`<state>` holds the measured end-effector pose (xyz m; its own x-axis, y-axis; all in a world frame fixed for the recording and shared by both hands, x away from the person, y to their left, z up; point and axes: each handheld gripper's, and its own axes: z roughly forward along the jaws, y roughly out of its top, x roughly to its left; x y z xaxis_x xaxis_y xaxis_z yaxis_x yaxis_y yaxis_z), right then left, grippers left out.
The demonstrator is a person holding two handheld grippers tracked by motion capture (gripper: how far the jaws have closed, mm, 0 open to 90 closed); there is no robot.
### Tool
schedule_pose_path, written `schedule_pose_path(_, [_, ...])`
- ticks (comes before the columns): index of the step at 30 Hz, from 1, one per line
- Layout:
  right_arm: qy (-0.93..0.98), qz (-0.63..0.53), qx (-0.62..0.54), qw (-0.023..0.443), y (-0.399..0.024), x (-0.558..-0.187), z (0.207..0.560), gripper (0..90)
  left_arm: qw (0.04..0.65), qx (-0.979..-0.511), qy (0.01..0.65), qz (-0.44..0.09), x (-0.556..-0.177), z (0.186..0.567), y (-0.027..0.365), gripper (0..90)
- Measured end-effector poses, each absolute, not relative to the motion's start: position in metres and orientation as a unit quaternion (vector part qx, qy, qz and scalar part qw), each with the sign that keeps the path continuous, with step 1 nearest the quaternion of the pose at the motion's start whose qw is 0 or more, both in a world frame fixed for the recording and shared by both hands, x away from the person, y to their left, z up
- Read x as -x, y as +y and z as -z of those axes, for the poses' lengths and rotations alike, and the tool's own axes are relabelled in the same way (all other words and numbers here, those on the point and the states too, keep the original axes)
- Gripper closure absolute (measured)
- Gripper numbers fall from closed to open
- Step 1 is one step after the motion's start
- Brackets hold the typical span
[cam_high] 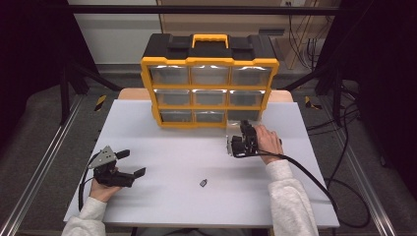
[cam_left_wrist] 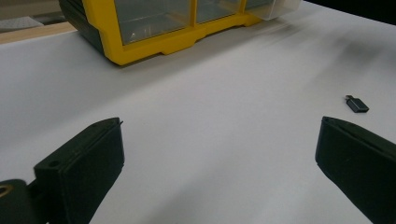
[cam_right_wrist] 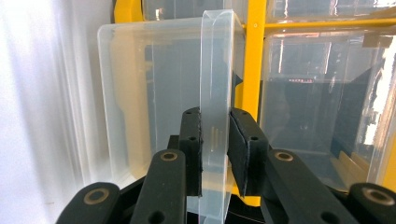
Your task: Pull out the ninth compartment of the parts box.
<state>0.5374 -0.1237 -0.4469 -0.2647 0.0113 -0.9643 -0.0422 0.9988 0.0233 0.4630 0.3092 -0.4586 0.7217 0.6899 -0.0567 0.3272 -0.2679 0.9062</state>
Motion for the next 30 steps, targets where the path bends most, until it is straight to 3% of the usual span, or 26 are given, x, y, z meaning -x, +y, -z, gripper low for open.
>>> schedule_pose_path(30, [0.801,-0.021,0.011,0.599,-0.124,-0.526,0.445,76.4,0.508,-0.776,0.327,-0.178,-0.463,0.458,0.309,0.5])
